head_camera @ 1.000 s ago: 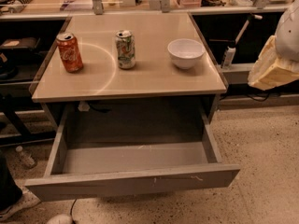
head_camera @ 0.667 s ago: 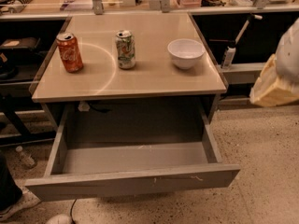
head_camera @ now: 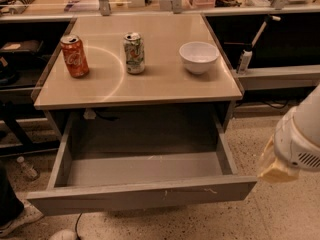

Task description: Close top drawer

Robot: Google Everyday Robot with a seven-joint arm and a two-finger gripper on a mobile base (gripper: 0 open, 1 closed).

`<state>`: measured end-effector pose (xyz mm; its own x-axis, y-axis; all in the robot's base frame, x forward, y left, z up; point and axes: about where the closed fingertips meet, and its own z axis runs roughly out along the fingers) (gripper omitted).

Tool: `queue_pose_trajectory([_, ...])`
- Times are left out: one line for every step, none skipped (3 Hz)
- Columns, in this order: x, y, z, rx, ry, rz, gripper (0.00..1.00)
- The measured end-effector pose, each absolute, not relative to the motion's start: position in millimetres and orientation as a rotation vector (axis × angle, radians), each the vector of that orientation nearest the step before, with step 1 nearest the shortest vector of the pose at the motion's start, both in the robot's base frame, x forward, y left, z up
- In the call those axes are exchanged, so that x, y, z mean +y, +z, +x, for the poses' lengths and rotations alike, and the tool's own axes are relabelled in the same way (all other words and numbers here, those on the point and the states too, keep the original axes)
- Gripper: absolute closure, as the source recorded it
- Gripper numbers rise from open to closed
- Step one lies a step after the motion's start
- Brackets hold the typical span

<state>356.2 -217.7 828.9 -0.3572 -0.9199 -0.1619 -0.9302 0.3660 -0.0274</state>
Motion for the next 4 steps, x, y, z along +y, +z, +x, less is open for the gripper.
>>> queue_pose_trajectory([-205.1,776.7,336.3,2.525,0.247,-1.706,1.0])
queue_pose_trajectory([-205.4,772.1,332.8,2.534,0.256,-1.711,1.0])
queue_pose_trajectory([-200.1,755.0,324.2,2.541,0.3,-1.713,1.0])
queue_pose_trajectory([-186.1,714.2,317.1,2.566,0.396,-1.675,1.0])
